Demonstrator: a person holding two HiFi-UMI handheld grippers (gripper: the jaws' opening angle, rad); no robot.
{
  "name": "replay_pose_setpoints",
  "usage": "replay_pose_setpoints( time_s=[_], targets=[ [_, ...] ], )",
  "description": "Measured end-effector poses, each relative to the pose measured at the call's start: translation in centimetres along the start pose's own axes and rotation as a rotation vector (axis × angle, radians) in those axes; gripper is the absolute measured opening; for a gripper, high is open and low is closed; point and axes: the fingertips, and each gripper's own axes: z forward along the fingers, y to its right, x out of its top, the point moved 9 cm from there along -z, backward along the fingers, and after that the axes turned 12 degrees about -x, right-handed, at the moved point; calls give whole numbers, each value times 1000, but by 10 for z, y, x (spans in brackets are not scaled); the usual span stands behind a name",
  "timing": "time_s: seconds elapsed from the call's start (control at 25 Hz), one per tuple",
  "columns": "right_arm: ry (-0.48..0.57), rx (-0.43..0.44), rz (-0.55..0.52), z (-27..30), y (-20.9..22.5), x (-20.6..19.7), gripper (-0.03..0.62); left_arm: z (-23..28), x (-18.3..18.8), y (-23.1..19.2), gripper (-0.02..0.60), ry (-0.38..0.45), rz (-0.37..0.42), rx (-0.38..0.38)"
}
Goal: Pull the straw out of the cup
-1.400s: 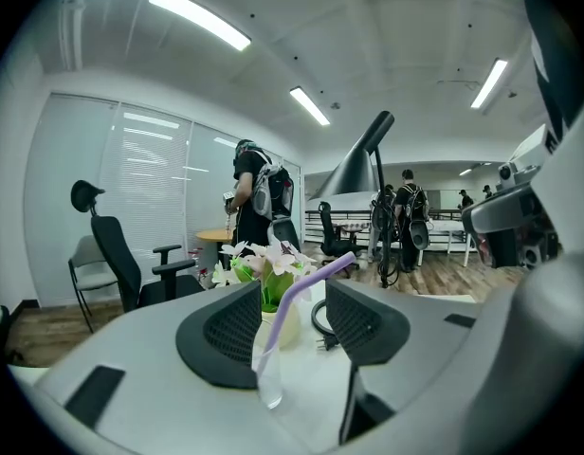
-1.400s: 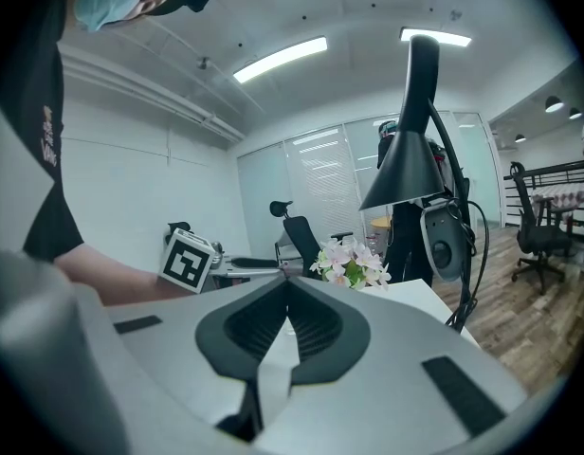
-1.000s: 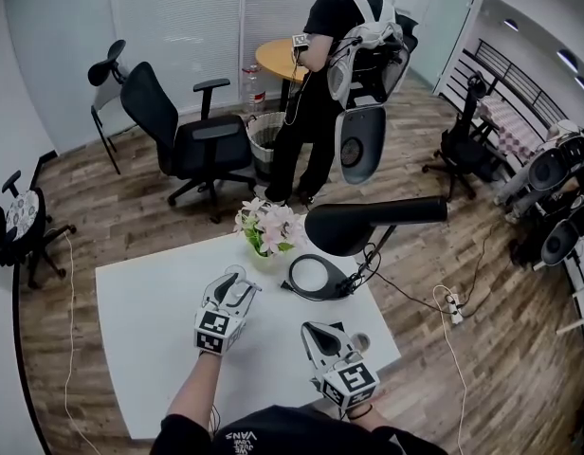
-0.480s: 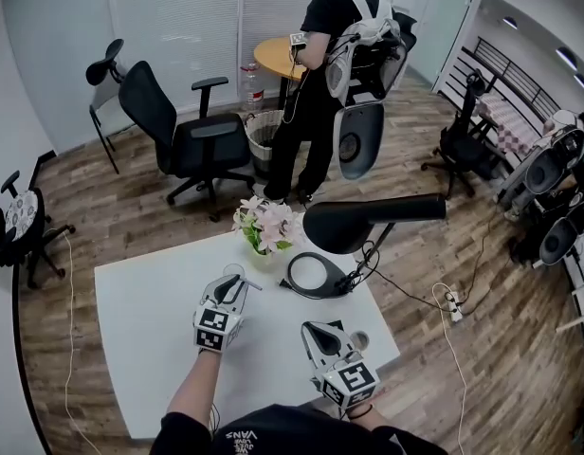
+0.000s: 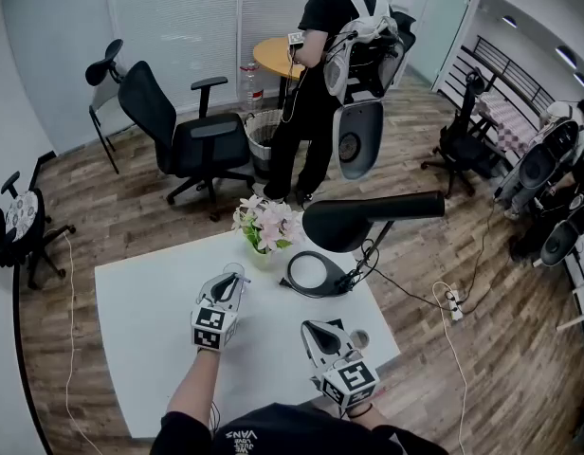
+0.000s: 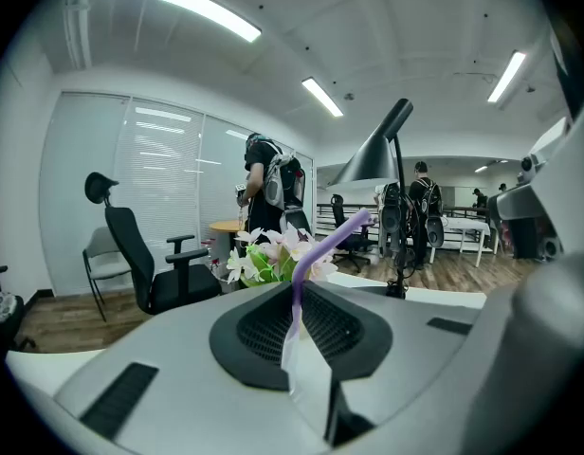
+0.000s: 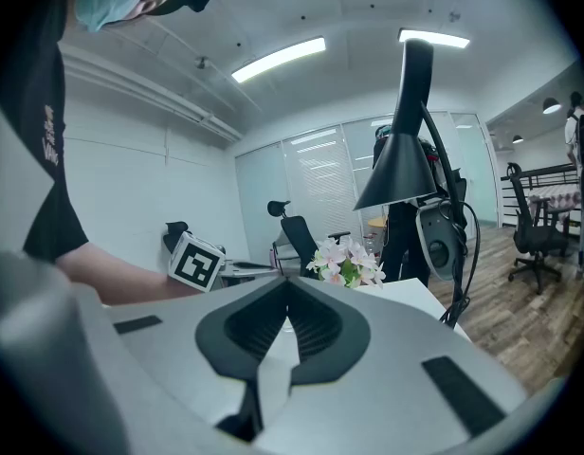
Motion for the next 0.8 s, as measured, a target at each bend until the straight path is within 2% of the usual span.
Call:
replay_pose_setpoints(
  time_s=[0.44, 0.8],
  targets=[
    [7, 13, -7, 2, -3, 3, 17, -10, 8, -2, 34, 20, 10, 13],
    [17, 50, -15, 4, -13, 3, 17, -27, 23, 2, 34, 58, 63, 26]
  ],
)
